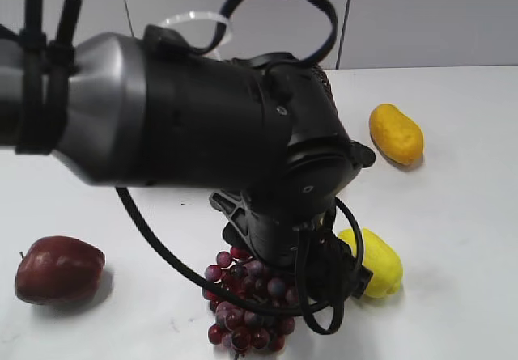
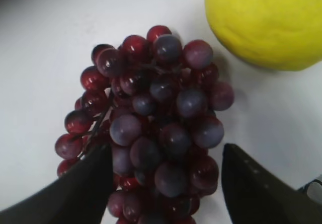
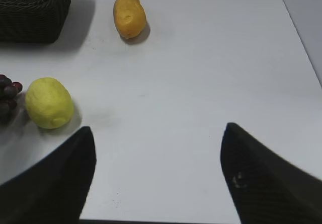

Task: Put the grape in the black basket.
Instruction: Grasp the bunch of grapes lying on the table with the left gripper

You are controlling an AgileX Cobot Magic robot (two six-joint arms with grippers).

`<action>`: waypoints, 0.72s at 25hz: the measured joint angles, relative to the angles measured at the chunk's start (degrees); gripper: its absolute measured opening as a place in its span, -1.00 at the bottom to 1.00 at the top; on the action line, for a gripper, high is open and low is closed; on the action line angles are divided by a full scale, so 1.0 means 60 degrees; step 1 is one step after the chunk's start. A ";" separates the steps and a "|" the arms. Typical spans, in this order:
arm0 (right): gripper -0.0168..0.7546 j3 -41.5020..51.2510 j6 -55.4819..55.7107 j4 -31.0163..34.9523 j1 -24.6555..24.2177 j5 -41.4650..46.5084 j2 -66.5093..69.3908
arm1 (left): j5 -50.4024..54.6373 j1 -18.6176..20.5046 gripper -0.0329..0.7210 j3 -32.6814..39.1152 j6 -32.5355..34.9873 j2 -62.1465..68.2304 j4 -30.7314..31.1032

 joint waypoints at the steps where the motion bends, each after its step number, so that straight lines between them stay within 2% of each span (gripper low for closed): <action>1: 0.56 0.0000 0.0000 0.0000 0.0000 0.0000 0.0000 | -0.0012 0.0000 0.76 0.0000 0.0000 0.0044 -0.0015; 18: 0.56 0.0000 0.0010 0.0000 0.0000 0.0000 0.0000 | 0.0115 0.0000 0.67 -0.0075 0.0222 0.1137 -0.0187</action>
